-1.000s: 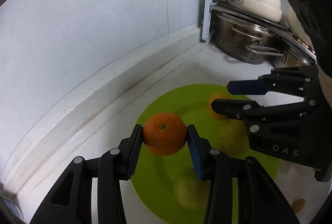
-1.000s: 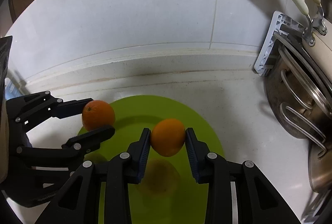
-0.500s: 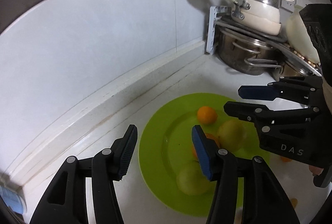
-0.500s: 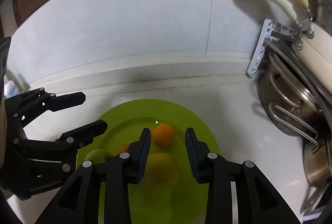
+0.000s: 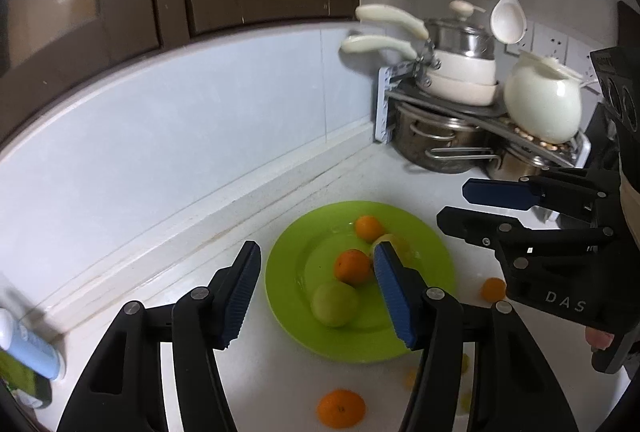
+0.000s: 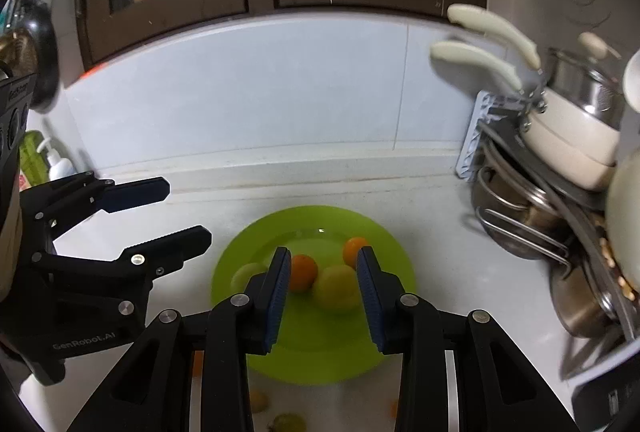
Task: Organize fruits
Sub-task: 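Release both oranges onto the green plate and withdraw both tools, then grasp the large orange with the left tool while the right tool grasps a green fruit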
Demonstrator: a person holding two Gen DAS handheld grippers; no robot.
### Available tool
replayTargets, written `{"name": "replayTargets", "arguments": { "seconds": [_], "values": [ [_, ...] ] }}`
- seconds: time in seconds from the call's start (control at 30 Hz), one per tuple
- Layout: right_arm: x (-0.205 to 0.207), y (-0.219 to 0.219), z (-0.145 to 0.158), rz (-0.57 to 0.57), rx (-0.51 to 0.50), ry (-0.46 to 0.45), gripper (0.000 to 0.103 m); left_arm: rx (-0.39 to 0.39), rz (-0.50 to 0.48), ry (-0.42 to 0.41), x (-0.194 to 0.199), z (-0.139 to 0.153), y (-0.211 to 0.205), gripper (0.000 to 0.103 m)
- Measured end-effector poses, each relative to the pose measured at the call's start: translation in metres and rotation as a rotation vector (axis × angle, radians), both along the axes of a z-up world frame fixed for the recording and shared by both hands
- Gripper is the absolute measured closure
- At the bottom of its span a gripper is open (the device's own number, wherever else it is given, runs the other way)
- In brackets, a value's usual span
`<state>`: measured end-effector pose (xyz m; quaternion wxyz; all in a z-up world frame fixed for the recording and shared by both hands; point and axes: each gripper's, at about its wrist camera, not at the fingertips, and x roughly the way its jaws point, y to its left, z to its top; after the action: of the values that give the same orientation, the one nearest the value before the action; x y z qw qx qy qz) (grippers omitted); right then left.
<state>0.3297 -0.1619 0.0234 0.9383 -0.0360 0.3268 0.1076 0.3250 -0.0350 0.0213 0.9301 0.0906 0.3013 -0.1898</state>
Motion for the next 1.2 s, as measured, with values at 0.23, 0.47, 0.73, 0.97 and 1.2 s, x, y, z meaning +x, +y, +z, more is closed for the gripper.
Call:
{"name": "replayTargets", "arguments": {
  "seconds": [0.23, 0.47, 0.73, 0.97, 1.2],
  "values": [
    [-0.039, 0.000, 0.016, -0.023, 0.015, -0.047, 0.066, 0.004, 0.011, -0.076, -0.050, 0.022, 0.007, 0.039],
    [-0.076, 0.008, 0.022, -0.040, 0.041, -0.074, 0.057, 0.003, 0.019, -0.137, -0.085, 0.038, 0.019, 0.034],
    [-0.120, 0.017, 0.020, -0.094, 0.029, -0.132, 0.043, -0.023, 0.037, -0.161, -0.116, 0.038, 0.041, 0.026],
    [-0.149, 0.021, 0.006, -0.150, 0.022, -0.165, 0.038, -0.054, 0.081, -0.115, -0.133, 0.021, 0.055, 0.024],
    [-0.165, 0.031, -0.017, -0.136, 0.031, -0.109, 0.038, -0.057, 0.069, -0.073, -0.146, 0.001, 0.062, 0.023]
  ]
}}
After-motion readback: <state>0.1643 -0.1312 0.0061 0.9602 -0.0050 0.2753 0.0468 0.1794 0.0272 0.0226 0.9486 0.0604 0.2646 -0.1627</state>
